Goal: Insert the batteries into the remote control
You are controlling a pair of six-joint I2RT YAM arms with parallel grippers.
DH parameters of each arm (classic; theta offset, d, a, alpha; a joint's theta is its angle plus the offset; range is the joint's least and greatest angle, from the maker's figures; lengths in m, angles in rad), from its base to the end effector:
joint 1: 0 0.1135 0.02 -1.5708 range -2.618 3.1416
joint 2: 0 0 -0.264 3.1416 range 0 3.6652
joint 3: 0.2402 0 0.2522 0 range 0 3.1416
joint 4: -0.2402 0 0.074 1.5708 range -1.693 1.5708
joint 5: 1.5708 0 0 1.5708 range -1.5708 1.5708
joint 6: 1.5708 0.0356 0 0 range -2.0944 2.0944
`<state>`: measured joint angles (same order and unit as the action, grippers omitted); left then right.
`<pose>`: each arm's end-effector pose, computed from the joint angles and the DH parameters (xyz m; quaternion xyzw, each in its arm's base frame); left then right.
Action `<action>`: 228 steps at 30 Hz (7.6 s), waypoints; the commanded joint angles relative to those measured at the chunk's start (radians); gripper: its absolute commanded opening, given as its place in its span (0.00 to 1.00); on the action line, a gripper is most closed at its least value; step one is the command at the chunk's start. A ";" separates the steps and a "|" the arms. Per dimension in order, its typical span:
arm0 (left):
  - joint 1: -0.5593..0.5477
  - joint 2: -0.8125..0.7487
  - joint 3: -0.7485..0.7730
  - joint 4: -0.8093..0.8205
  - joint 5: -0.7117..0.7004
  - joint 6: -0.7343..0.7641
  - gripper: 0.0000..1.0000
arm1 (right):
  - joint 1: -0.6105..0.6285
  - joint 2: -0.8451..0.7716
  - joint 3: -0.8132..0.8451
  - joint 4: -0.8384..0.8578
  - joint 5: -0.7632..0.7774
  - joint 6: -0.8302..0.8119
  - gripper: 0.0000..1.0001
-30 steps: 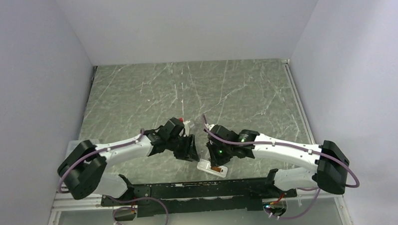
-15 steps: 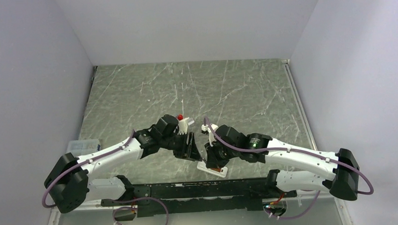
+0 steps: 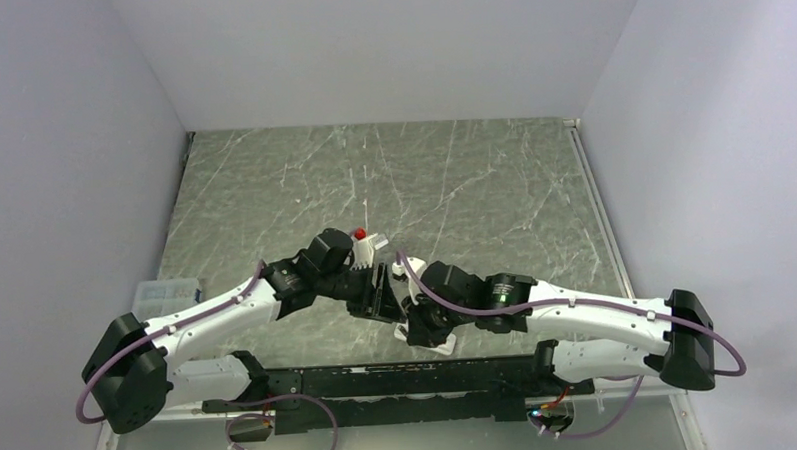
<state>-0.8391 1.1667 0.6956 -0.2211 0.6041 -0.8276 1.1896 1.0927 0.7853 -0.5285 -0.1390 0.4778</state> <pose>0.1461 -0.1930 0.2326 0.1315 0.8633 -0.4816 0.0737 0.0785 0.2092 0.2499 -0.3478 0.8640 0.3089 0.1929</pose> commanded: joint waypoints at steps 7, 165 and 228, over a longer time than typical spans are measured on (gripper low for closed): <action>-0.014 -0.020 -0.033 0.068 0.000 -0.016 0.52 | 0.030 -0.058 0.070 0.002 0.123 0.003 0.00; 0.184 0.562 0.077 0.205 0.001 0.054 0.48 | -0.025 0.257 -0.050 0.148 0.235 0.035 0.00; 0.126 0.373 -0.133 0.237 -0.076 0.006 0.43 | -0.030 0.397 0.070 0.263 0.158 0.197 0.23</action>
<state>-0.6849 1.5578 0.5888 0.1146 0.4919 -0.8169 1.1618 1.4784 0.8028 -0.4614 0.0051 0.6403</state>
